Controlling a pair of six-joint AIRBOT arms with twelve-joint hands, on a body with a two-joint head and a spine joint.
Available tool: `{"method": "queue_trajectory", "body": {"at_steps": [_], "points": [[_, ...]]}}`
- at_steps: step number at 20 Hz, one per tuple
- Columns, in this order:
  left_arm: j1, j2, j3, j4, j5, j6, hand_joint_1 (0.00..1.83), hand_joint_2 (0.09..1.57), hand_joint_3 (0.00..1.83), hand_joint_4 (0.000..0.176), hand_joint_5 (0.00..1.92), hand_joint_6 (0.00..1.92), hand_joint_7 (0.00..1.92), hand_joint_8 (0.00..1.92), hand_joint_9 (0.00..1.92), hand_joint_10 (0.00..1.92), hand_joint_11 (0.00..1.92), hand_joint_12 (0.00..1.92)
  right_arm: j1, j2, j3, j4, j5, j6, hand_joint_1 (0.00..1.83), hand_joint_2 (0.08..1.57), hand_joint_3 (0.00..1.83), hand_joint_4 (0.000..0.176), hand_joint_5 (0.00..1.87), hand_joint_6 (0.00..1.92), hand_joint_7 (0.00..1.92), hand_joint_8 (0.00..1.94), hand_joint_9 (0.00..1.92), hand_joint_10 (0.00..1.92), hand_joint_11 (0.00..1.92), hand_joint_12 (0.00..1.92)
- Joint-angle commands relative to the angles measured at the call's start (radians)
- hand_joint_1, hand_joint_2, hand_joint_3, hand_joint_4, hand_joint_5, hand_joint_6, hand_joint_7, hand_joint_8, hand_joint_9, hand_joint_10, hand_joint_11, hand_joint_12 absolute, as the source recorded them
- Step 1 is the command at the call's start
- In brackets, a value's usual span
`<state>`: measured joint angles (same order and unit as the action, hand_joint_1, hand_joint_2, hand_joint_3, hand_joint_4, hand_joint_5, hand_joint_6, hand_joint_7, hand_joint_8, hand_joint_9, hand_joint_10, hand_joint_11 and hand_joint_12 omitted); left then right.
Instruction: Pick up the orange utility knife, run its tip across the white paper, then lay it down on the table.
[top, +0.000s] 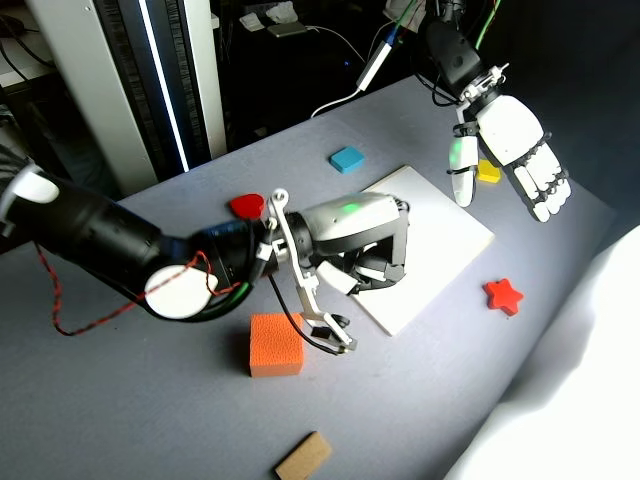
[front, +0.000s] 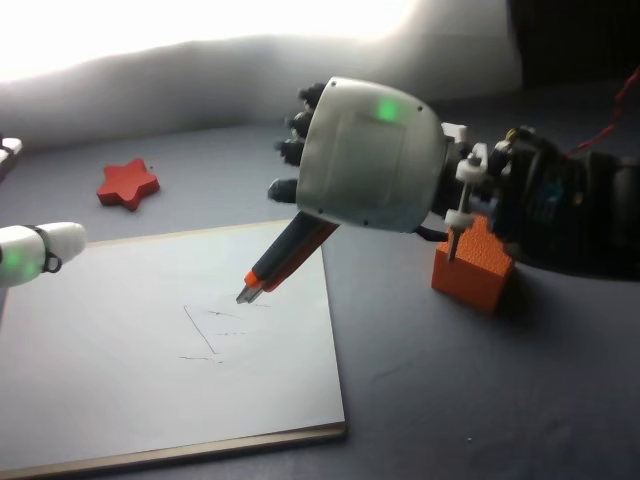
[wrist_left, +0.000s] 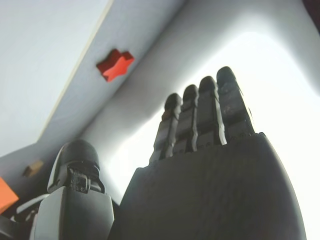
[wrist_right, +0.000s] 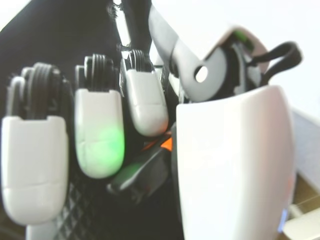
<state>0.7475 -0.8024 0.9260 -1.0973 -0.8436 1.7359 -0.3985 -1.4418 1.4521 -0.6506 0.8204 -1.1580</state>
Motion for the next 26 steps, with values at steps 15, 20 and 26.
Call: {"method": "queue_trajectory", "body": {"at_steps": [15,20,26], "points": [[-0.082,-0.026,-0.195,0.087,-0.059,0.034,0.0,1.19,0.0,0.0,0.0,0.0,0.0,0.0,0.0,0.0,0.0,0.07,0.027,0.278,-0.39,0.201,-0.607,0.362,1.4,1.07,0.7,0.176,1.6,1.92,1.79,1.94,1.92,1.92,1.92,1.92],[-0.093,-0.047,-0.216,0.096,-0.059,0.034,0.0,1.2,0.0,0.0,0.0,0.0,0.0,0.0,0.0,0.0,0.0,0.03,-0.01,0.276,-0.378,0.201,-0.566,0.339,1.44,1.06,0.7,0.176,1.6,1.92,1.79,1.94,1.92,1.92,1.92,1.92],[-0.088,-0.048,-0.218,0.099,-0.059,0.034,0.0,1.2,0.0,0.0,0.0,0.0,0.0,0.0,0.0,0.0,0.02,0.01,-0.064,0.285,-0.373,0.201,-0.492,0.295,1.42,0.98,0.84,0.176,1.29,1.92,1.49,1.94,1.63,1.92,1.63,1.92]]}}
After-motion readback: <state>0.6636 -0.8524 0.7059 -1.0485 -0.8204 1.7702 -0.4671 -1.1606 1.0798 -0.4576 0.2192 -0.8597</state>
